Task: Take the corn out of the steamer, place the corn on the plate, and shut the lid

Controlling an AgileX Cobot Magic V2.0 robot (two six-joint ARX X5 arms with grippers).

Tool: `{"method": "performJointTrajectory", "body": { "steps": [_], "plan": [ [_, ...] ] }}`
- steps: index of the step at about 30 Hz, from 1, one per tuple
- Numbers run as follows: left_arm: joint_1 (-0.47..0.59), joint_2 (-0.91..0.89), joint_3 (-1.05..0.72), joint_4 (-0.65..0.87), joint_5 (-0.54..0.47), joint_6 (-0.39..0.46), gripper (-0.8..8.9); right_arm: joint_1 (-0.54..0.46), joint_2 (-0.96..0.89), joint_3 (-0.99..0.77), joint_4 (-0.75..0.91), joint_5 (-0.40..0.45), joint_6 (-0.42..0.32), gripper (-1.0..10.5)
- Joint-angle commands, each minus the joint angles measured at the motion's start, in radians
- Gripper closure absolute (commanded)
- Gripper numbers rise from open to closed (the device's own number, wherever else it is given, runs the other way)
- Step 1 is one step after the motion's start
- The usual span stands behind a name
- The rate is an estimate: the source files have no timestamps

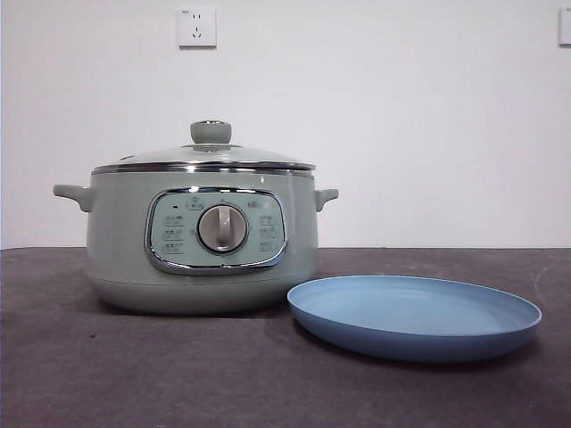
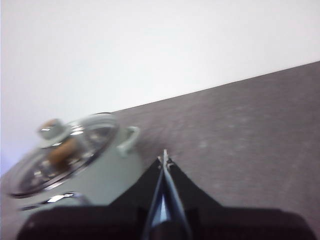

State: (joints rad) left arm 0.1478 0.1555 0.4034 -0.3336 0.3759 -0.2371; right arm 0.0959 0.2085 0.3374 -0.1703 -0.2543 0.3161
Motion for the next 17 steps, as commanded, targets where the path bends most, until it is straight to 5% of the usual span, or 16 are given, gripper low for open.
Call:
{"method": "performJointTrajectory", "body": {
  "steps": [1,10,17],
  "plan": [
    [0.002,0.068,0.065,-0.021,0.058,0.001,8.20,-0.002,0.114,0.114,-0.042,-0.067,-0.038,9.6],
    [0.002,0.323,0.311,-0.148,0.237,0.085,8.20,0.000,0.512,0.537,-0.397,-0.260,-0.222,9.6],
    [0.002,0.480,0.473,-0.348,0.301,0.212,8.21,0.026,0.745,0.781,-0.647,-0.306,-0.410,9.6]
  ]
}}
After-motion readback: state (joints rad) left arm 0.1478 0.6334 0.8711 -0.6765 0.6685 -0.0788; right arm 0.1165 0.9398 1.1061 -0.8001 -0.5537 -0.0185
